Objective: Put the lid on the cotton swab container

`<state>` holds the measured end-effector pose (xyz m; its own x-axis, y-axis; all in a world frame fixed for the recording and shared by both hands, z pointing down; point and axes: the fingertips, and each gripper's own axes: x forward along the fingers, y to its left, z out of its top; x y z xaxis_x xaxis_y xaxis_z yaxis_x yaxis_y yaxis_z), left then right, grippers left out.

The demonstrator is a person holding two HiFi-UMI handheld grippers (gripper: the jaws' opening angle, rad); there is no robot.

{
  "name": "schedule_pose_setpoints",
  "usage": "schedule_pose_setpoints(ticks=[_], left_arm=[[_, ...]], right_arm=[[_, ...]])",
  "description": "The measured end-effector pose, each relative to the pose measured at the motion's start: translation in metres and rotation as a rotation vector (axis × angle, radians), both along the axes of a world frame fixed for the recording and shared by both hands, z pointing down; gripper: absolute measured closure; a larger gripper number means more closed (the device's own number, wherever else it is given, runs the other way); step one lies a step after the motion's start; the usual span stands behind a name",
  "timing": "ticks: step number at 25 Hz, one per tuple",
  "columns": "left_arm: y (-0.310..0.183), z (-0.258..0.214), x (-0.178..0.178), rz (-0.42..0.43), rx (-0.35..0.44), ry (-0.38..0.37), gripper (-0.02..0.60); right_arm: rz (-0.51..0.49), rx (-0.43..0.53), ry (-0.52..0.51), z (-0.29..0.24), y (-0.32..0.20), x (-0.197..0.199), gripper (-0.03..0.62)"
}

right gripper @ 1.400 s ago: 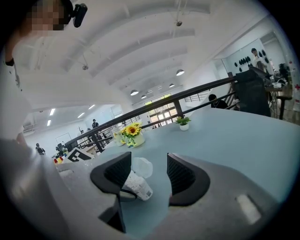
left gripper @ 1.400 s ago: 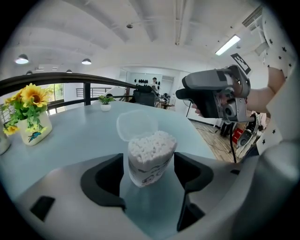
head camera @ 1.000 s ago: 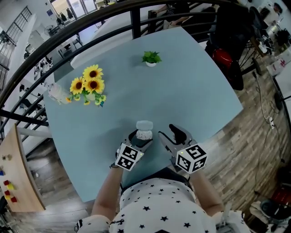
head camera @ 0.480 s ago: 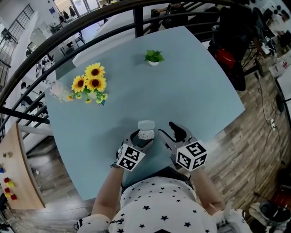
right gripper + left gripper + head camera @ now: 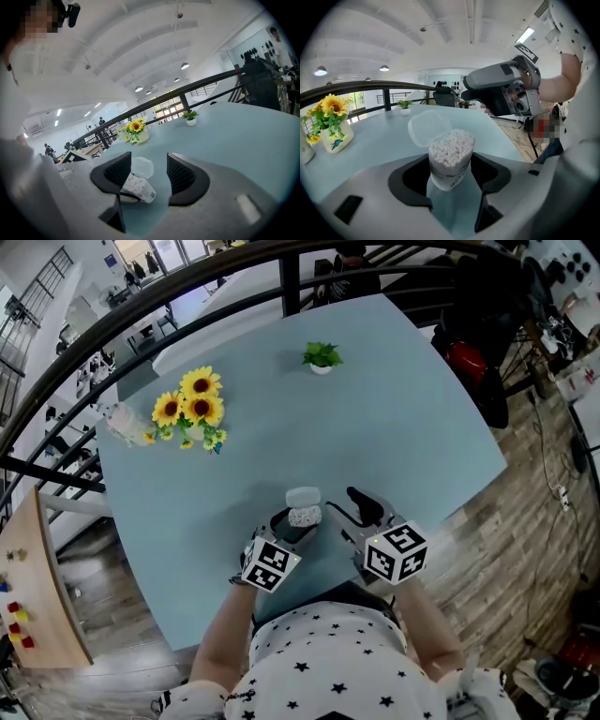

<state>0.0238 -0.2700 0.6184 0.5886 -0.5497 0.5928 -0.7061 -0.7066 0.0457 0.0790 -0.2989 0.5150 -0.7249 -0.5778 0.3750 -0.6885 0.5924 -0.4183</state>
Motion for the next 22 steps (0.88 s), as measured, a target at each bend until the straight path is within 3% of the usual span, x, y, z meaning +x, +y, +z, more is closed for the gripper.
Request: schedule_pose_setpoints(ticks=[10, 15, 19, 22], left_arm=[[0.007, -0.01, -0.006, -0.014, 0.052, 0.007, 0.318], [0.012, -0.026, -0.004, 0.0, 0.081, 0.023, 0.319], [0.02, -0.037, -0.007, -0.002, 0.103, 0.028, 0.319], [0.026, -0.047, -0.009, -0.005, 0.123, 0.034, 0.319]], right_arm=[[-0.049, 0.005, 0.0, 0.0, -0.003, -0.013, 0.372], [-0.087, -0.014, -0.046, -0.01, -0.009, -0.019, 0.372], [-0.152, -0.024, -0.055, -0.019, -0.01, -0.029, 0.397], [-0.195, -0.023, -0.045, -0.025, -0.008, -0.038, 0.466]])
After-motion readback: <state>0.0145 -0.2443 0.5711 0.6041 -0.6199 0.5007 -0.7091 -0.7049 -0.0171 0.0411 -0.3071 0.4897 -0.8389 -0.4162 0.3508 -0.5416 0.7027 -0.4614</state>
